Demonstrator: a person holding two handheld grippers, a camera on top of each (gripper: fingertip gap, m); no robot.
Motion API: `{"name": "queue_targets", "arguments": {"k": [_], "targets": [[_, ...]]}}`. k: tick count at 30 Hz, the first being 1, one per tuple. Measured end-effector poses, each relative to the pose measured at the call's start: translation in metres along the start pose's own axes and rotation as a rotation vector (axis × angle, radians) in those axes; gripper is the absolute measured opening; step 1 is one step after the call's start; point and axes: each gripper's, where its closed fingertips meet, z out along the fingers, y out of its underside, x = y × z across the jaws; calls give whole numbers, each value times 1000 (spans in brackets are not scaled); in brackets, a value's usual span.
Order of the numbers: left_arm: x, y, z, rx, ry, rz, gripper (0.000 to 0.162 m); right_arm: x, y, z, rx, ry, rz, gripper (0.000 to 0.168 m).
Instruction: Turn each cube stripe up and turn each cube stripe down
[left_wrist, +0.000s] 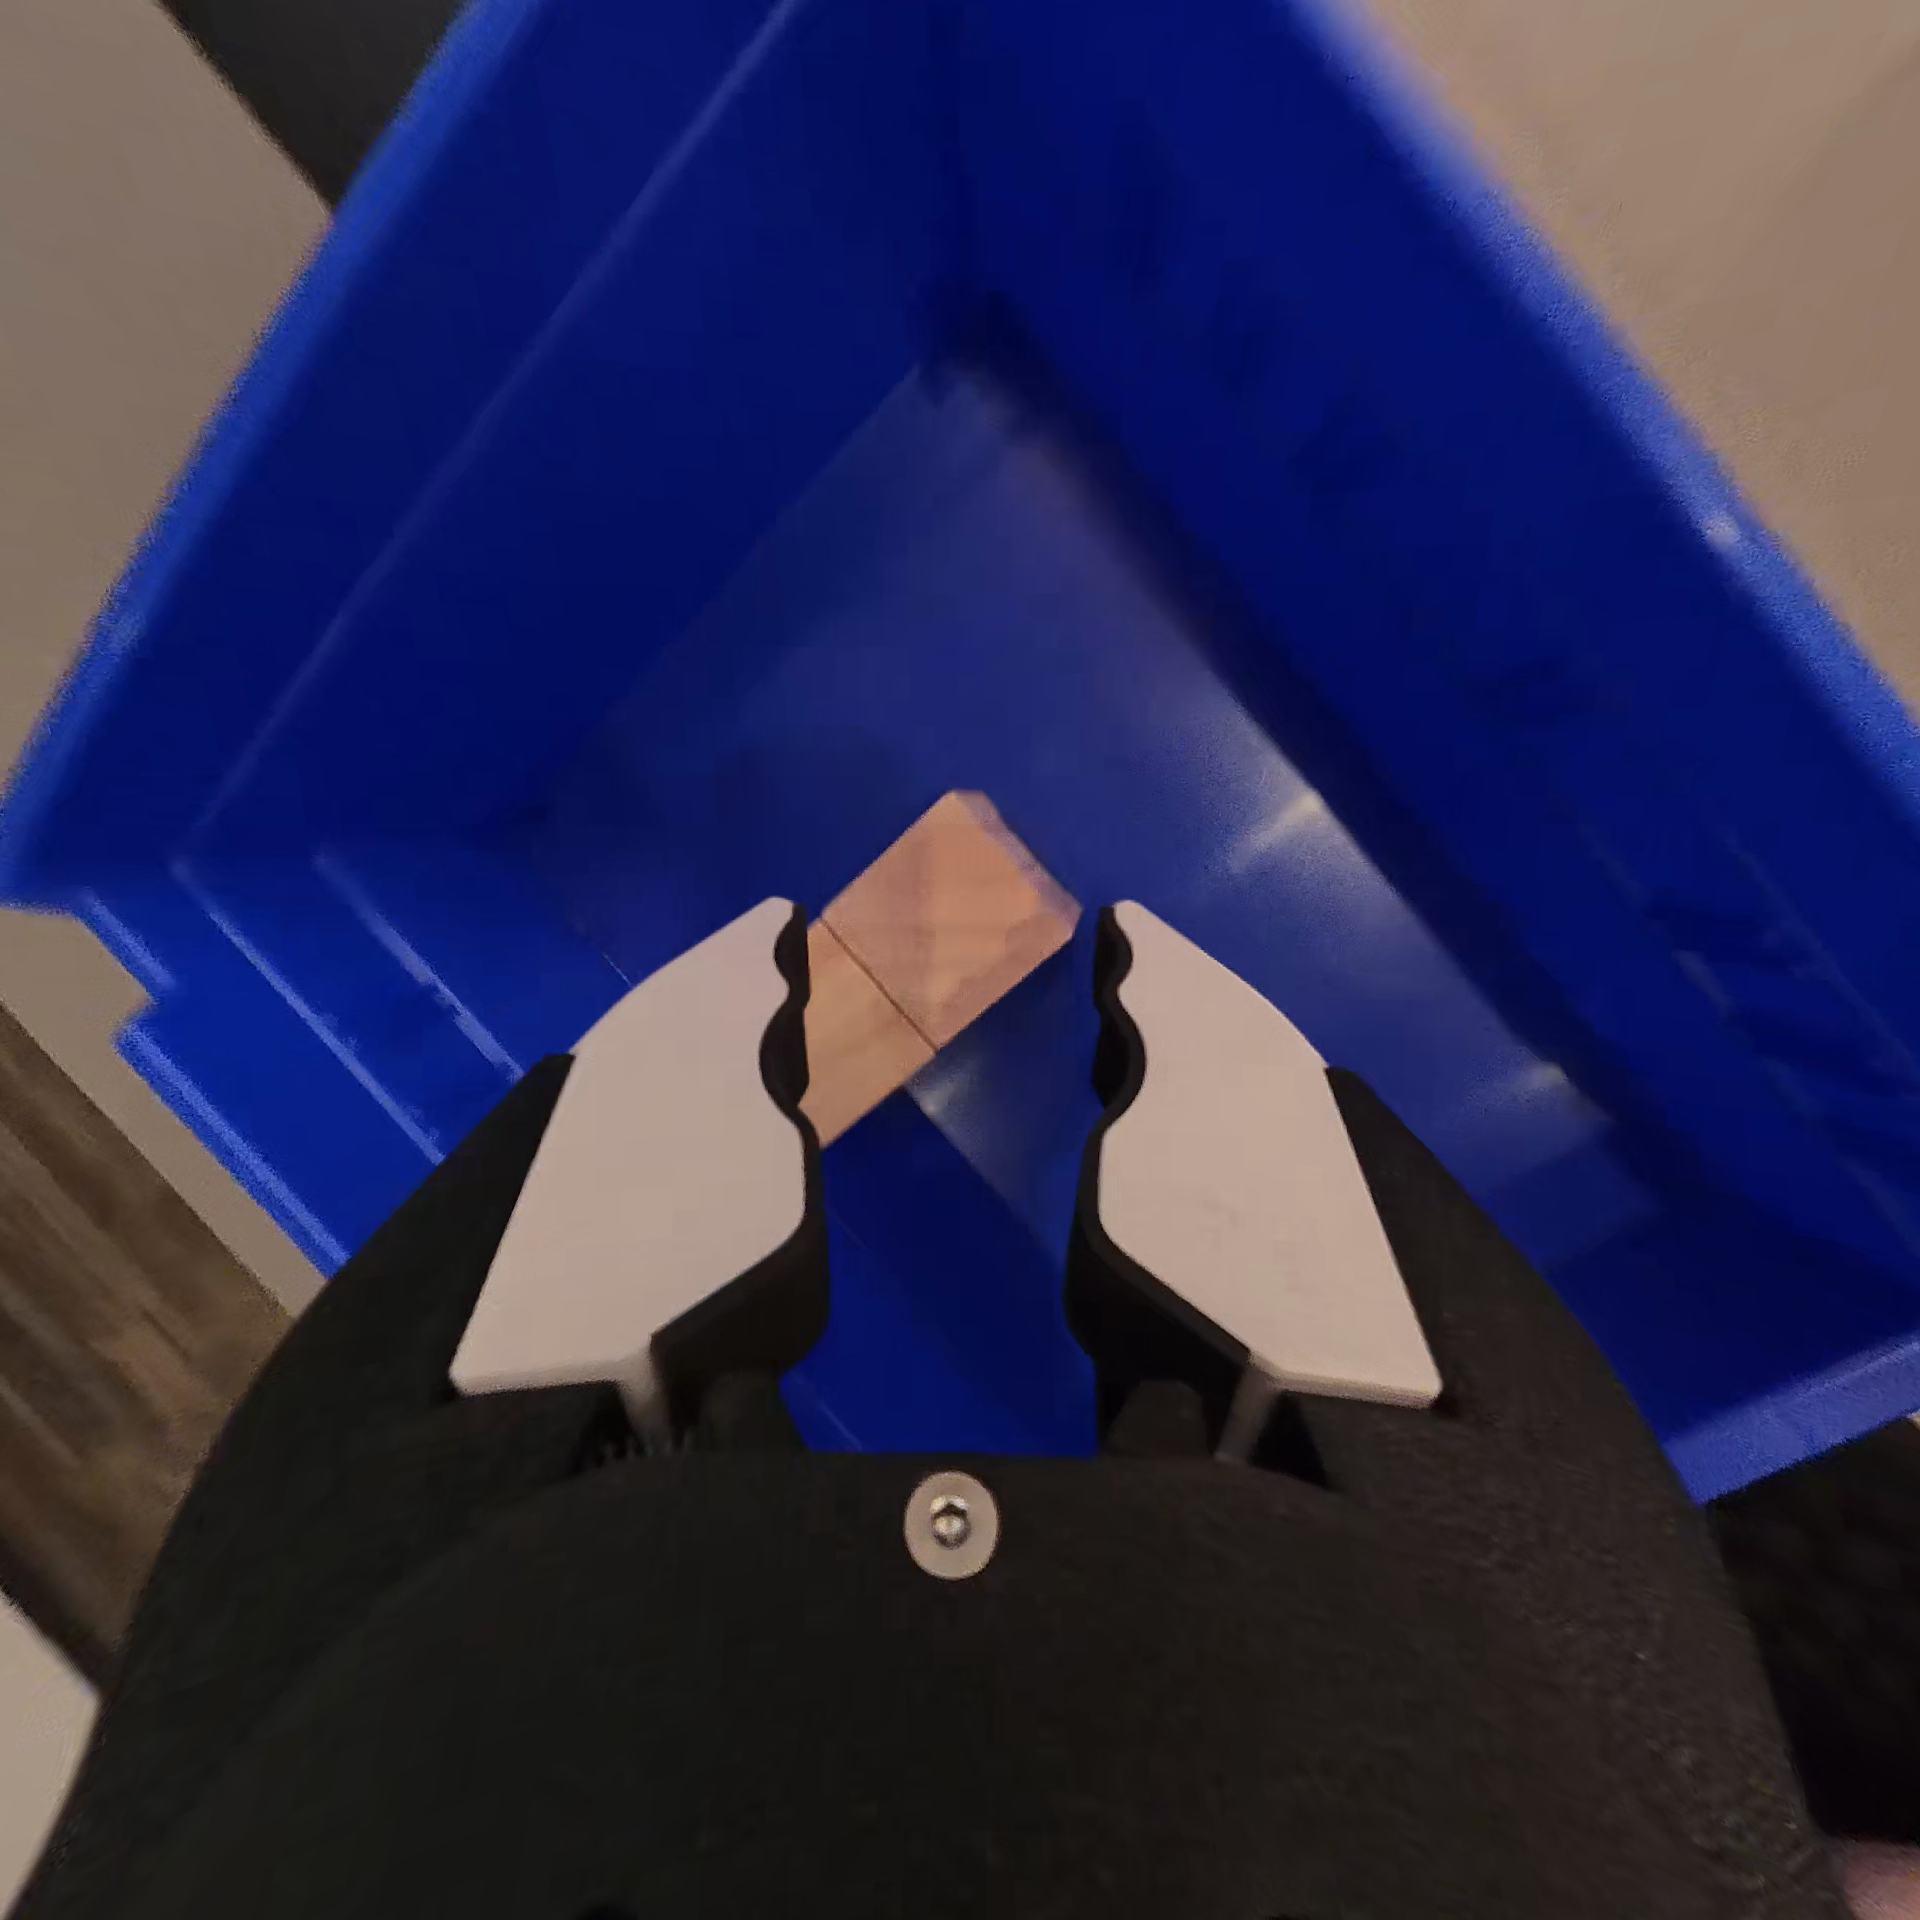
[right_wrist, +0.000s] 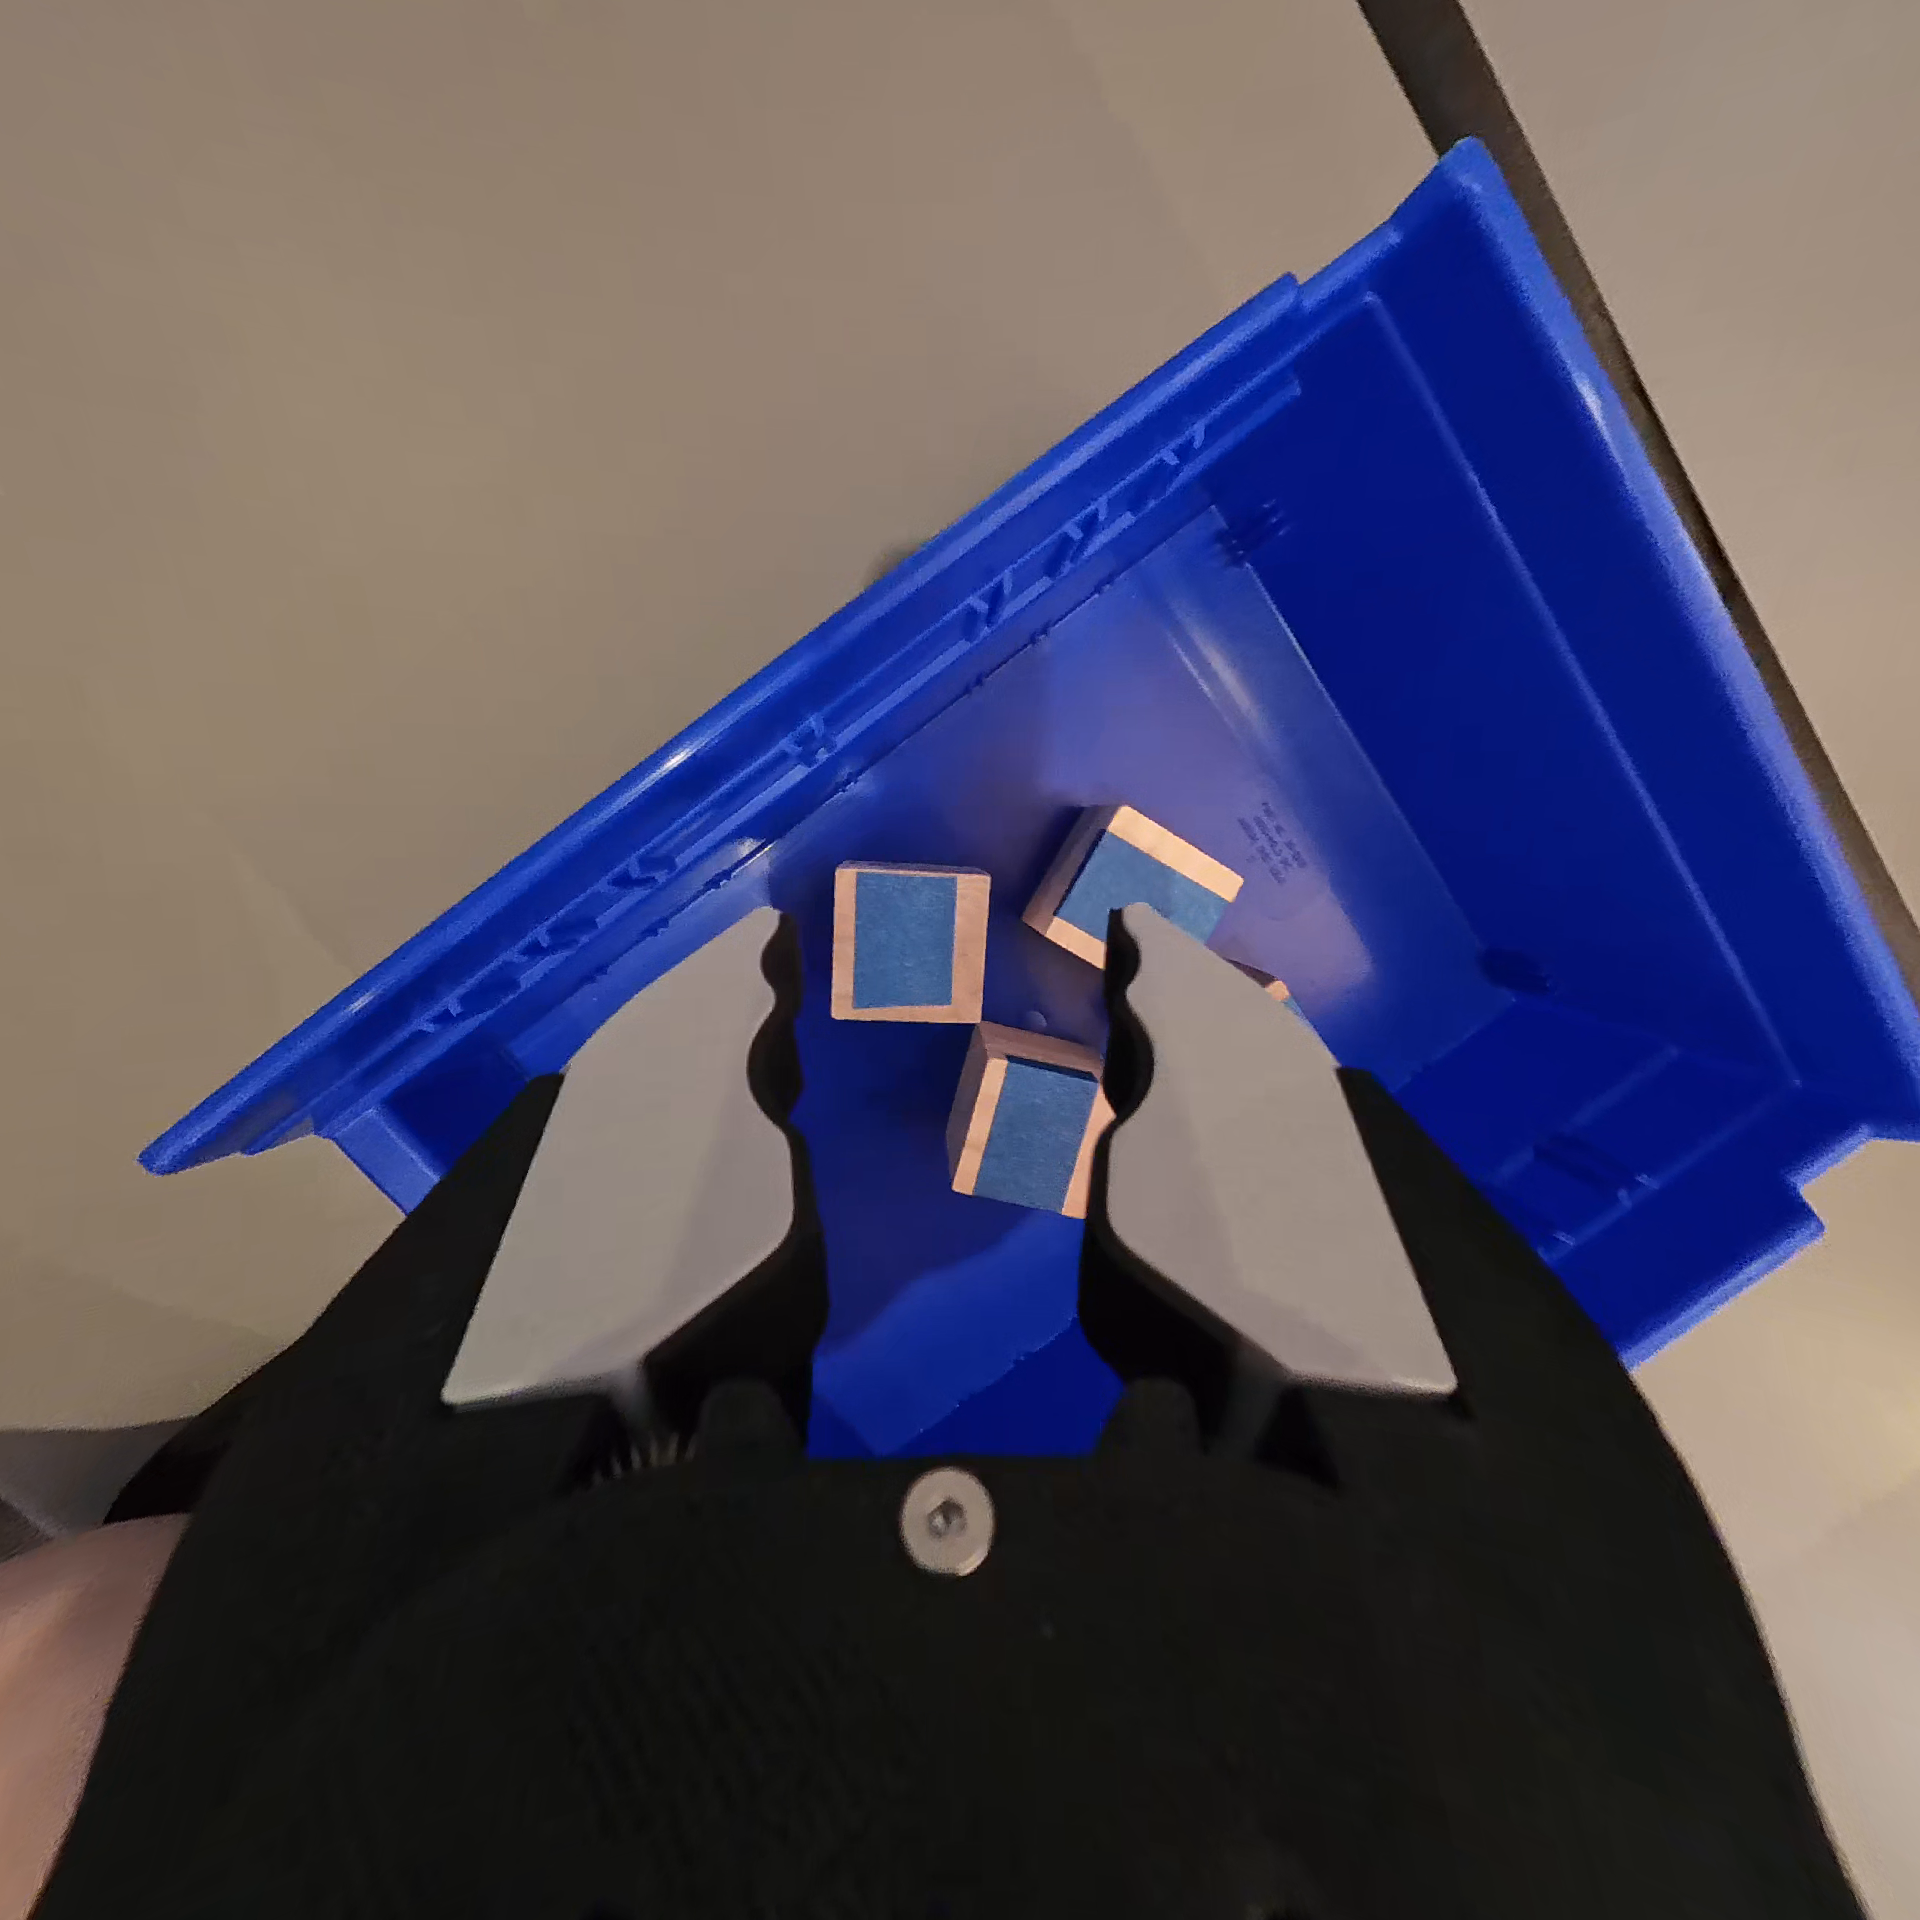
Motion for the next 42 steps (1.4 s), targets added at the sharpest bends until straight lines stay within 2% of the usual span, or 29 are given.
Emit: {"name": "queue_targets", "arguments": {"k": [6,8,10,12,15,17,24,26,30,34,36,38,40,42], "targets": [[4,-22,-5,-71,19,379,52,0,-2,6,-2,-21,-5,58],[11,-15,-1,-116,105,444,50,0,-3,8,-1,-27,-10,58],[5,-7,6,-164,96,515,62,0,-3,10,-8,-28,-10,58],[6,-4,11,-158,116,581,58,2,-3,12,-13,-24,-9,58],[7,-2,19,-147,146,578,64,8,-3,16,-26,4,14,58],[10,3,23,-147,184,592,56,7,-3,18,-27,-2,14,58],[-6,25,43,-250,142,648,54,3,-6,18,-18,-5,2,58],[-5,25,43,-238,149,648,47,2,-8,18,-14,-6,-8,58],[-2,24,41,-221,182,586,47,1,-10,18,-6,-10,-13,58],[-12,-2,8,-54,145,483,47,2,-15,10,29,8,-19,58],[-18,-29,-29,125,105,391,47,1,-25,0,80,36,-35,57],[-7,-62,-78,348,148,270,47,-3,-45,-14,171,74,-73,57],[17,-94,-129,567,249,136,47,-15,-83,-32,346,124,-155,59],[59,-118,-172,729,477,23,47,-50,-138,-56,636,106,-246,69]]}}
